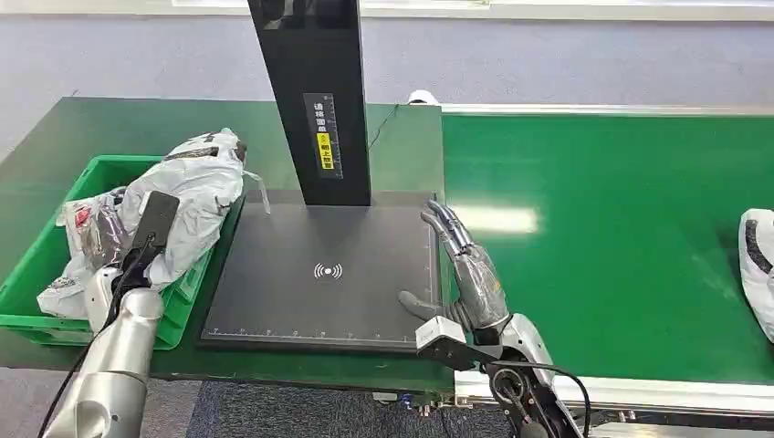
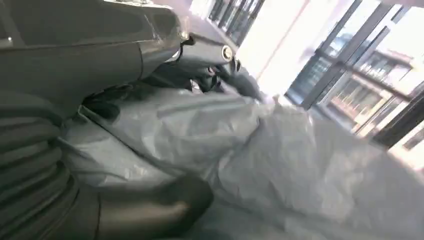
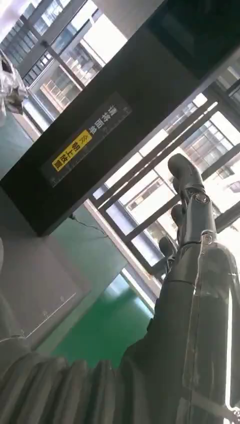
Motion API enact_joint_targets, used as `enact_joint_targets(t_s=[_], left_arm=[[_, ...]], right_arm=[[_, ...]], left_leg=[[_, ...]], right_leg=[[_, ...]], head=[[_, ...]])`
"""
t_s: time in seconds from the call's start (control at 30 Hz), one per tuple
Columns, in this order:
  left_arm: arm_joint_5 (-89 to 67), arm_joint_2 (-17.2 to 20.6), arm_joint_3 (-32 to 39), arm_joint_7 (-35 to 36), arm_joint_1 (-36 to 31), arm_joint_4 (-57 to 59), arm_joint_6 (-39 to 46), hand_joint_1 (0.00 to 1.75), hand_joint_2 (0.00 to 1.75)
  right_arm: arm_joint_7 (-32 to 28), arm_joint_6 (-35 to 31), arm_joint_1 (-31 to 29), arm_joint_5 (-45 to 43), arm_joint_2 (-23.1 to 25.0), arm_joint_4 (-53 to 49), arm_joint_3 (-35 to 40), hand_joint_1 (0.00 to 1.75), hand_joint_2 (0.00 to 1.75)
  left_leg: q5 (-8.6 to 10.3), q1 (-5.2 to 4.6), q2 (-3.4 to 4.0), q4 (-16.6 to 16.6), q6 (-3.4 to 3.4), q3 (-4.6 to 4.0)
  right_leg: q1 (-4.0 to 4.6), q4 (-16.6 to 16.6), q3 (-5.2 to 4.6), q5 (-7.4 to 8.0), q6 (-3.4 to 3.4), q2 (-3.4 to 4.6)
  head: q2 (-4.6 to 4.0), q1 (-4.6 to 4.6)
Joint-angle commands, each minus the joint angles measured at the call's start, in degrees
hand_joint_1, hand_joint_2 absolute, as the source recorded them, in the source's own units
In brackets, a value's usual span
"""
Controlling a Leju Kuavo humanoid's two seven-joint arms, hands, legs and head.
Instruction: Moved the parcel from conveyor to table for the left to box.
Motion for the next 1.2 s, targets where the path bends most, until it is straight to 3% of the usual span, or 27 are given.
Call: enact_joint_targets(t_s=[0.03,0.13,0.17,0.2,0.3,0.43,0.6,0.77,0.87,0.97,1.03,1.2], left_arm=[[0.65,-3.05,-2.65,-2.53,3.55,-6.19,4.13,0.00,1.75],[0.67,-2.97,-2.64,-2.51,3.64,-6.15,4.09,0.00,1.75],[3.39,-3.69,-2.49,-6.92,3.93,-7.58,8.28,0.00,1.75],[2.53,-4.11,-3.04,-9.02,4.76,-9.76,11.93,0.00,0.00],[-0.45,-5.25,-4.67,-10.59,7.60,-16.51,19.24,0.00,0.00],[1.34,-13.23,3.53,-27.41,10.01,-26.92,19.24,0.00,0.00],[9.35,-17.63,3.92,-39.26,11.78,-34.17,19.24,0.00,0.00],[17.96,-15.51,-5.20,-39.26,16.18,-46.11,19.24,0.00,0.00],[20.04,-14.30,-9.70,-39.26,17.48,-46.69,19.24,0.00,0.00],[27.47,-9.76,-20.34,-39.26,19.19,-46.62,19.24,0.00,0.00],[32.00,-6.33,-26.73,-38.55,19.67,-47.68,14.18,0.00,0.00],[32.00,-6.17,-26.82,-38.55,19.76,-47.79,14.24,0.00,0.00]], right_arm=[[0.21,-0.78,1.20,0.43,-0.58,-0.28,-1.00,0.00,1.75],[0.21,-0.77,1.13,0.43,-0.56,-0.28,-0.99,0.00,1.75],[0.13,-0.98,1.05,0.30,-0.43,-0.27,-1.08,0.00,1.75],[0.03,-1.19,1.19,0.19,-0.36,-0.43,-1.15,0.00,1.75],[-0.21,-1.60,1.37,-0.05,-0.51,-0.74,-0.89,0.00,1.75],[-0.82,-2.74,0.23,-0.90,-0.80,0.23,-0.39,0.00,1.75],[-1.49,-3.70,-0.61,-2.10,-0.93,1.67,0.06,0.00,1.75],[-2.19,-4.90,-1.44,-3.32,-1.02,3.17,0.94,0.00,1.75],[-2.34,-5.53,-1.75,-3.98,-1.42,3.28,1.26,0.00,1.75],[-2.22,-5.91,-1.74,-5.16,-2.37,2.32,1.39,0.00,1.75],[-2.31,-6.07,-1.88,-6.11,-2.84,1.73,1.25,0.00,1.75],[-2.31,-6.05,-1.94,-6.15,-2.90,1.64,1.23,0.00,1.75]], left_leg=[[0.01,0.00,-0.01,-0.01,0.03,-0.17],[0.00,0.01,0.02,0.00,0.02,-0.34],[0.00,0.00,0.03,-0.02,0.02,-0.36],[0.00,0.00,0.02,-0.02,0.01,-0.39],[0.00,0.02,0.00,-0.02,0.02,-0.48],[-0.04,0.01,0.03,0.00,0.05,-0.53],[-0.05,-0.01,0.06,0.03,0.06,-0.65],[-0.10,0.04,0.19,0.04,0.02,-0.67],[-0.10,0.05,0.18,0.03,0.01,-0.65],[-0.06,0.04,0.05,-0.01,0.03,-0.64],[-0.05,0.03,0.06,-0.02,0.04,-0.65],[-0.07,0.01,0.11,-0.02,0.01,-0.62]], right_leg=[[0.01,-0.06,-0.14,0.02,0.01,-0.03],[0.01,-0.04,-0.30,0.01,0.00,0.00],[0.01,-0.06,-0.33,0.02,0.00,0.01],[0.01,-0.05,-0.38,0.02,-0.01,0.01],[0.03,-0.09,-0.45,0.03,0.00,0.01],[0.03,-0.09,-0.48,0.01,0.04,0.06],[0.00,-0.05,-0.59,0.02,0.04,0.10],[0.05,-0.03,-0.66,0.04,-0.01,0.22],[0.05,-0.05,-0.67,0.04,0.00,0.21],[0.04,-0.08,-0.62,0.03,0.01,0.07],[0.04,-0.11,-0.60,0.05,0.02,0.08],[0.01,-0.06,-0.62,0.03,0.00,0.15]], head=[[0.00,0.02],[0.00,0.00],[0.00,0.00],[0.00,0.00],[0.00,0.00],[0.00,0.00],[0.00,0.02],[0.00,0.00],[0.00,-0.02],[0.00,0.00],[0.00,0.00],[0.00,0.00]])
